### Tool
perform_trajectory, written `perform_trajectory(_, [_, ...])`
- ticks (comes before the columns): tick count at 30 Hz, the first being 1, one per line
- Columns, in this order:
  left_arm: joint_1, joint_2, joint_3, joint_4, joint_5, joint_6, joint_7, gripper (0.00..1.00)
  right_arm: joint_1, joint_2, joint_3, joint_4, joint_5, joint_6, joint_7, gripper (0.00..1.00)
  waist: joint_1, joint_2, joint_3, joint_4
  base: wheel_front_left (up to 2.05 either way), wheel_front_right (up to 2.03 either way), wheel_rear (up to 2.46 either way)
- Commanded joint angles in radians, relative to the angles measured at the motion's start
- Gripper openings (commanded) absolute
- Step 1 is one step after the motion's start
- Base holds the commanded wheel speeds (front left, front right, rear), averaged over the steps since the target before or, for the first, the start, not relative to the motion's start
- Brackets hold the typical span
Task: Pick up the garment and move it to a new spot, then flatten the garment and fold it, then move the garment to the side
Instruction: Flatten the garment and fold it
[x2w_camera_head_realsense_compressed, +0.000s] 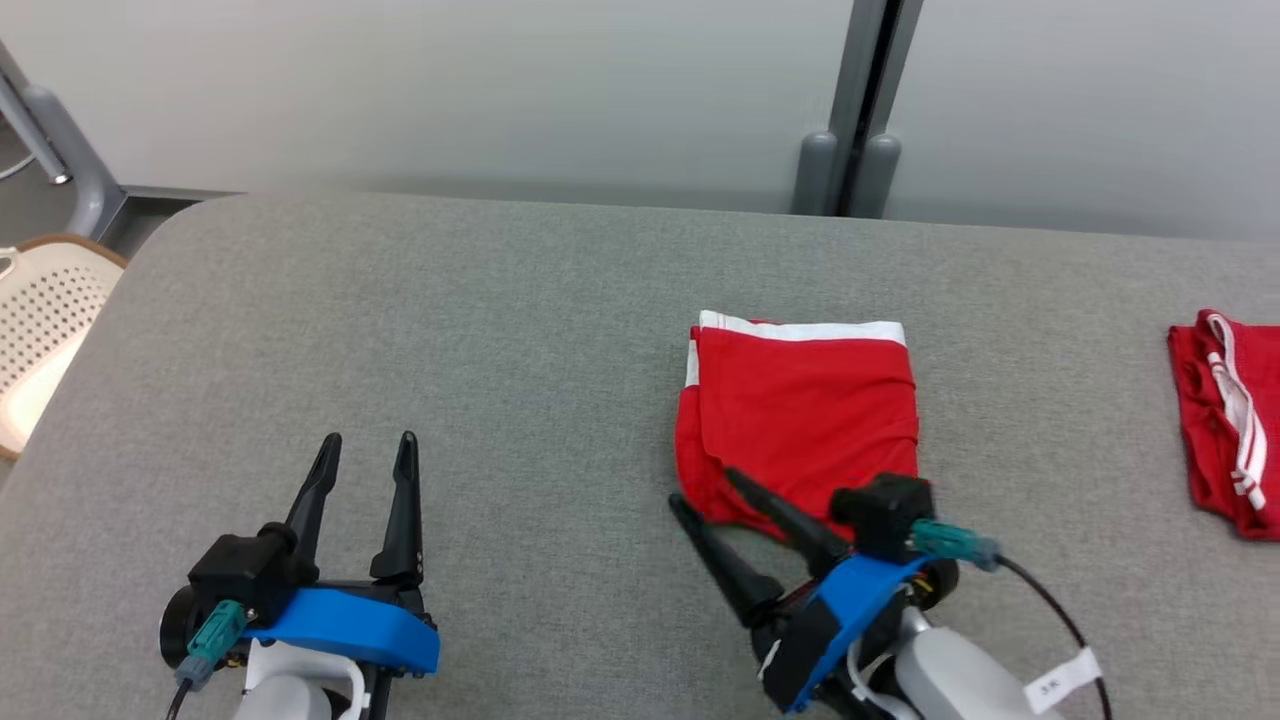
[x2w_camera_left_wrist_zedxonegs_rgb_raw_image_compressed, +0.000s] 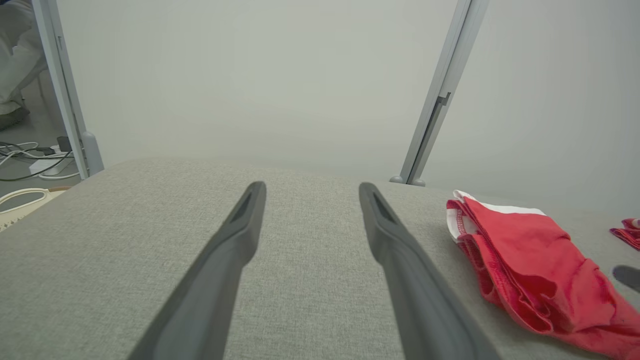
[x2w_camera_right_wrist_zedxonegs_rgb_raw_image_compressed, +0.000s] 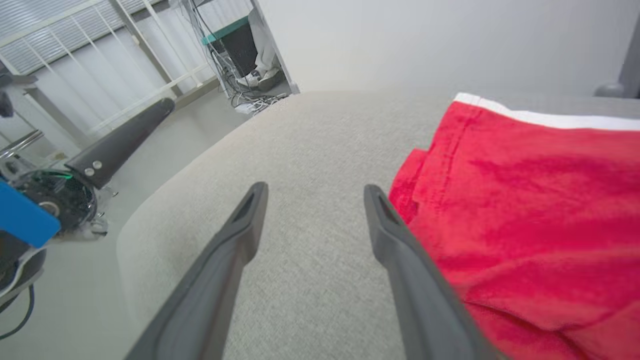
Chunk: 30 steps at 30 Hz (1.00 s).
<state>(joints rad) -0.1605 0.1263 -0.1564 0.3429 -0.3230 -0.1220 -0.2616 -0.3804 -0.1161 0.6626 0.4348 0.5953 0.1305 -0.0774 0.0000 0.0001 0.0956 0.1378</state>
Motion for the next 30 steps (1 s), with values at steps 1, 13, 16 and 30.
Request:
perform_trajectory(1, [0.015,0.008,0.011,-0.005,0.004,0.008,-0.004,1.00,0.038,-0.009,-0.063,-0.038,-0.010,0.000,-0.030,1.00,0.0000,-0.0001,-0.024,-0.034,0.00,0.00,0.00])
perform_trajectory(13, [0.078,0.032,0.060,-0.031,0.006,0.022,-0.004,1.00,0.234,0.029,-0.543,-0.286,-0.232,0.001,0.033,1.00,0.0000,-0.0001,-0.062,-0.145,0.00,0.00,0.00])
perform_trajectory(16, [0.091,0.033,0.065,-0.031,0.007,0.025,-0.004,1.00,0.263,0.039,-0.612,-0.305,-0.278,0.001,0.078,1.00,0.0000,-0.0001,-0.072,-0.163,0.00,0.00,0.00])
perform_trajectory(30, [0.108,0.055,0.083,0.003,0.002,0.033,-0.004,1.00,0.283,0.058,-0.716,-0.244,-0.409,0.001,0.144,1.00,0.0000,-0.0001,-0.089,-0.189,0.00,0.00,0.00])
